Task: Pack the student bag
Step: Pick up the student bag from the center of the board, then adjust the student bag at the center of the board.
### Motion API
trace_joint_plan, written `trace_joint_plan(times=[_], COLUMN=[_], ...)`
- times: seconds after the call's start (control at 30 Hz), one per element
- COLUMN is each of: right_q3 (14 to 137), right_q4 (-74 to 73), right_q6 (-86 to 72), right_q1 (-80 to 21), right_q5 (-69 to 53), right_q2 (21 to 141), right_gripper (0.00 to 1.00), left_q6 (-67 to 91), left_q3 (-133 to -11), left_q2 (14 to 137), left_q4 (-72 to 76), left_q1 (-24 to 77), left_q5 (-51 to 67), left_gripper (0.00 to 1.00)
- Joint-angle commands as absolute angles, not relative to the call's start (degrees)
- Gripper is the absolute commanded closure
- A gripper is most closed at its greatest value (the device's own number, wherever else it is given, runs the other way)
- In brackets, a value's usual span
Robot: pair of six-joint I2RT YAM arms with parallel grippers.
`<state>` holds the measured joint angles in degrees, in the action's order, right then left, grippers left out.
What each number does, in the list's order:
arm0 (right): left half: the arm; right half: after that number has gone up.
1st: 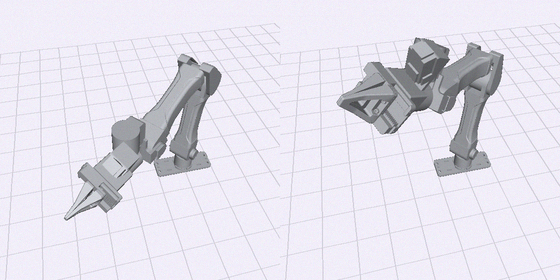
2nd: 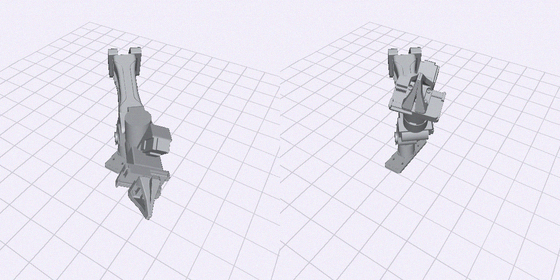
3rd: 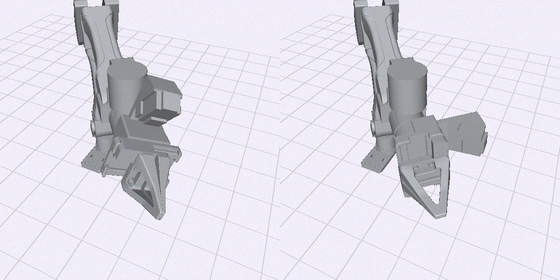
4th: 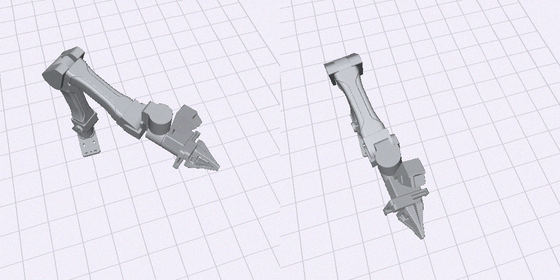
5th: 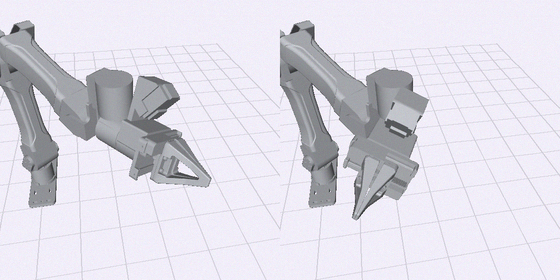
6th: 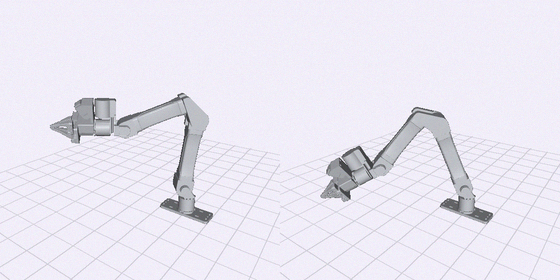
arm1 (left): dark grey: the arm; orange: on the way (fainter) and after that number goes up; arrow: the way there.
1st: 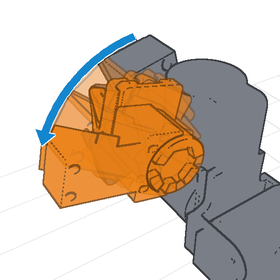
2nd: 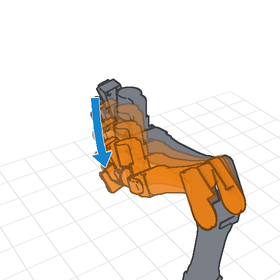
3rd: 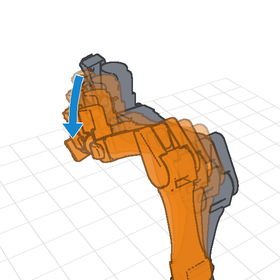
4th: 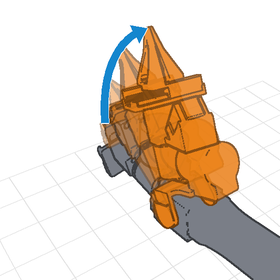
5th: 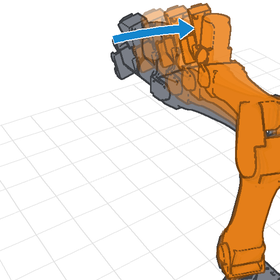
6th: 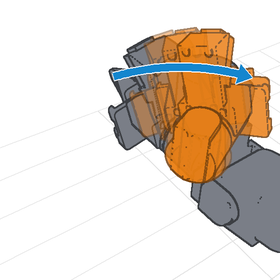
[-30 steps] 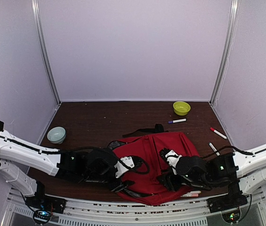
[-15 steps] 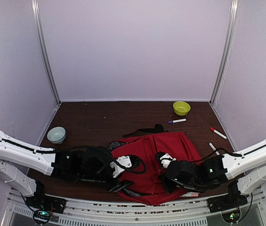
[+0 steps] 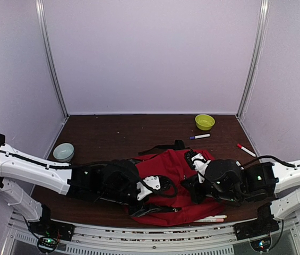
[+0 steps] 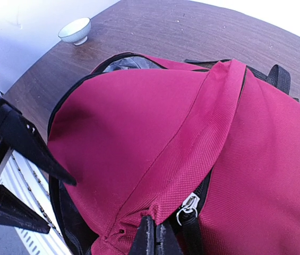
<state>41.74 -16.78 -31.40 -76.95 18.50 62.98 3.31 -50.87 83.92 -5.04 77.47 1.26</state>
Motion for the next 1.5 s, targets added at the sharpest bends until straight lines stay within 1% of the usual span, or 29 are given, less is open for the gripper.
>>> trace_joint_plan(times=[0.0, 0.03, 0.2, 0.27, 0.33, 0.37, 0.57, 0.8, 1.07, 1.17, 1.47], right_q3=[40.85, 40.71, 40.68, 40.83, 40.95, 41.00, 40.72, 40.67, 40.53, 40.52, 40.30], right_q4=[-14.85, -14.59, -13.77, -13.63, -13.38, -13.28, -13.18, -13.12, -13.21, -13.18, -13.20], right_q6=[-31.49, -31.79, -31.88, -31.59, -31.54, -31.51, -31.69, -31.60, -31.64, -31.65, -31.59], right_q1=[-76.52, -76.48, -76.48, -76.47, -76.45, -76.42, -76.46, -76.43, -76.46, -76.44, -76.40], right_q5=[19.08, 18.77, 18.38, 18.34, 18.14, 17.99, 17.25, 17.30, 17.26, 17.37, 17.74], right_q2=[62.90, 63.26, 64.19, 64.39, 64.51, 64.59, 64.34, 64.24, 64.25, 64.25, 64.16], right_gripper=[1.00, 1.00, 1.00, 1.00, 1.00, 1.00, 1.00, 1.00, 1.00, 1.00, 1.00], left_q6=[1.59, 1.64, 2.10, 2.45, 4.21, 4.95, 4.69, 3.62, 3.38, 3.34, 3.39], left_q3=[-53.88, -54.00, -55.01, -55.45, -54.97, -54.63, -55.88, -56.98, -57.41, -57.84, -59.53], left_q2=[85.33, 85.26, 86.04, 87.17, 87.45, 87.40, 89.48, 91.93, 92.45, 93.27, 95.92], left_q4=[-5.68, -5.83, -8.53, -9.69, -9.10, -8.45, -8.21, -8.38, -8.26, -8.52, -8.83], left_q1=[77.78, 77.78, 77.78, 77.78, 77.78, 77.78, 77.70, 77.65, 77.70, 77.67, 77.69], left_q5=[6.66, 7.60, 13.27, 12.59, 6.17, 3.91, 4.54, 11.36, 13.01, 13.57, 17.97], left_gripper=[0.48, 0.50, 0.55, 0.64, 0.73, 0.75, 0.73, 0.68, 0.63, 0.63, 0.74])
